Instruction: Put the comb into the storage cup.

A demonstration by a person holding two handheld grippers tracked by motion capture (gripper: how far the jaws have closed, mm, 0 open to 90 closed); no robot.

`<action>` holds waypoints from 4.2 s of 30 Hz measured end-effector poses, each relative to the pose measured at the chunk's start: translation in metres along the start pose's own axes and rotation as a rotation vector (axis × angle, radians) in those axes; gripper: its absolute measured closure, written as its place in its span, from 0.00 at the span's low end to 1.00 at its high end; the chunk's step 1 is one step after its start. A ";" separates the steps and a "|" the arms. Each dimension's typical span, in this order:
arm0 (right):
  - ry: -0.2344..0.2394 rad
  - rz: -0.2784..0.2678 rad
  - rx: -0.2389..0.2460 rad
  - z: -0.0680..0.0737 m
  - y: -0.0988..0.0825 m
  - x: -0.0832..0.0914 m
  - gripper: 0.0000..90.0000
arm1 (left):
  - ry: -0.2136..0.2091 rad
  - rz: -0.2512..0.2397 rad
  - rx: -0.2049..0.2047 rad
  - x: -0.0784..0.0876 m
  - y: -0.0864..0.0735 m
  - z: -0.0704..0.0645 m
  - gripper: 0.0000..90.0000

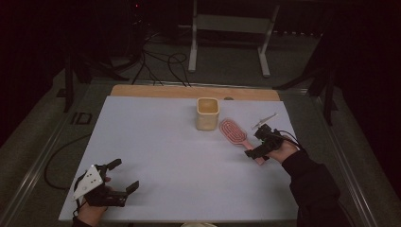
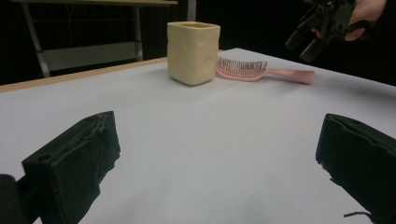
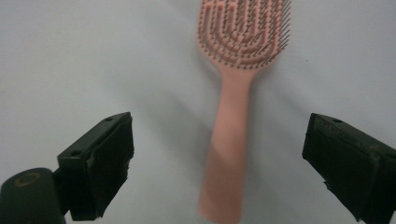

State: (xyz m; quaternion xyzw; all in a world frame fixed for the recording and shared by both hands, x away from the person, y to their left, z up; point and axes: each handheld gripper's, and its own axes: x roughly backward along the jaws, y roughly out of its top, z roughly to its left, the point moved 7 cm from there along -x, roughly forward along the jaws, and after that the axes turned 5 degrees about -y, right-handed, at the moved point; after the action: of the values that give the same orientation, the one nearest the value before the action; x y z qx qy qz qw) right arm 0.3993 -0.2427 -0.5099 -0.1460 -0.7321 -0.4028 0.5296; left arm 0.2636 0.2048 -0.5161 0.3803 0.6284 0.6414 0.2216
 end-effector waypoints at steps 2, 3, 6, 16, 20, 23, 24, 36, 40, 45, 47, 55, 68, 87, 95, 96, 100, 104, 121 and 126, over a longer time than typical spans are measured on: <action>-0.006 0.005 -0.007 -0.001 0.001 -0.002 0.10 | 0.000 0.001 0.000 0.000 0.000 0.000 0.00; -0.005 0.001 -0.010 -0.002 0.003 -0.003 0.10 | 0.000 0.000 0.001 0.000 0.000 0.000 0.00; 0.009 0.001 -0.030 -0.003 0.006 -0.005 0.10 | -0.001 0.001 0.000 0.000 0.000 0.000 0.00; 0.015 0.058 -0.017 -0.006 0.012 -0.018 0.12 | -0.001 0.000 0.001 0.000 0.000 0.000 0.00; 0.014 0.067 -0.025 -0.006 0.015 -0.023 0.15 | -0.002 0.001 0.001 0.000 0.000 0.000 0.00; 0.018 0.096 -0.025 -0.005 0.017 -0.030 0.19 | -0.002 0.000 0.000 0.000 0.000 0.000 0.00; 0.016 0.105 -0.018 -0.005 0.017 -0.031 0.21 | -0.002 0.001 0.000 0.000 0.000 0.000 0.00; 0.007 0.161 -0.010 -0.004 0.022 -0.044 0.41 | -0.002 0.000 0.000 0.000 0.000 0.000 0.00; 0.002 0.178 -0.010 -0.004 0.022 -0.047 0.48 | -0.003 0.001 0.000 0.000 0.000 0.000 0.00; -0.005 0.199 -0.013 -0.007 0.022 -0.050 0.58 | -0.003 0.001 0.000 0.000 0.000 0.000 0.00; 0.000 0.206 -0.016 -0.008 0.021 -0.051 0.59 | -0.004 0.002 -0.001 0.000 0.000 0.000 0.00; -0.005 0.232 -0.029 -0.010 0.020 -0.059 0.66 | -0.006 0.002 -0.001 0.000 -0.001 0.000 0.00; -0.001 0.260 -0.069 -0.011 0.019 -0.066 0.73 | -0.008 0.003 0.000 -0.001 -0.001 0.000 0.00; -0.036 0.185 -0.121 -0.007 0.013 -0.064 0.78 | -0.006 0.009 -0.002 -0.001 -0.002 0.000 0.00; -0.042 0.134 -0.116 -0.005 0.010 -0.061 0.78 | -0.007 0.008 -0.002 -0.001 -0.001 0.000 0.00; -0.045 0.131 -0.114 -0.005 0.009 -0.060 0.78 | -0.007 0.009 -0.003 -0.001 -0.002 0.000 0.00; -0.043 0.101 -0.128 -0.006 0.009 -0.056 0.78 | -0.006 0.010 -0.004 -0.001 -0.002 0.000 0.00; -0.031 0.055 -0.141 -0.007 0.011 -0.047 0.78 | -0.006 0.009 -0.002 -0.001 -0.002 0.000 0.00; -0.003 -0.115 -0.194 0.000 0.009 -0.011 0.78 | -0.007 0.009 0.002 -0.001 -0.002 0.000 0.00; 0.000 -0.162 -0.183 0.009 0.006 -0.004 0.78 | -0.006 0.008 0.002 -0.001 -0.002 0.000 0.00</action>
State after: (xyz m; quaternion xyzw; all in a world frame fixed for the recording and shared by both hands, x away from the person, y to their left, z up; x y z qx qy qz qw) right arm 0.3986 -0.2314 -0.5118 -0.1343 -0.7017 -0.5093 0.4798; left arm 0.2640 0.2043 -0.5178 0.3853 0.6269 0.6403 0.2205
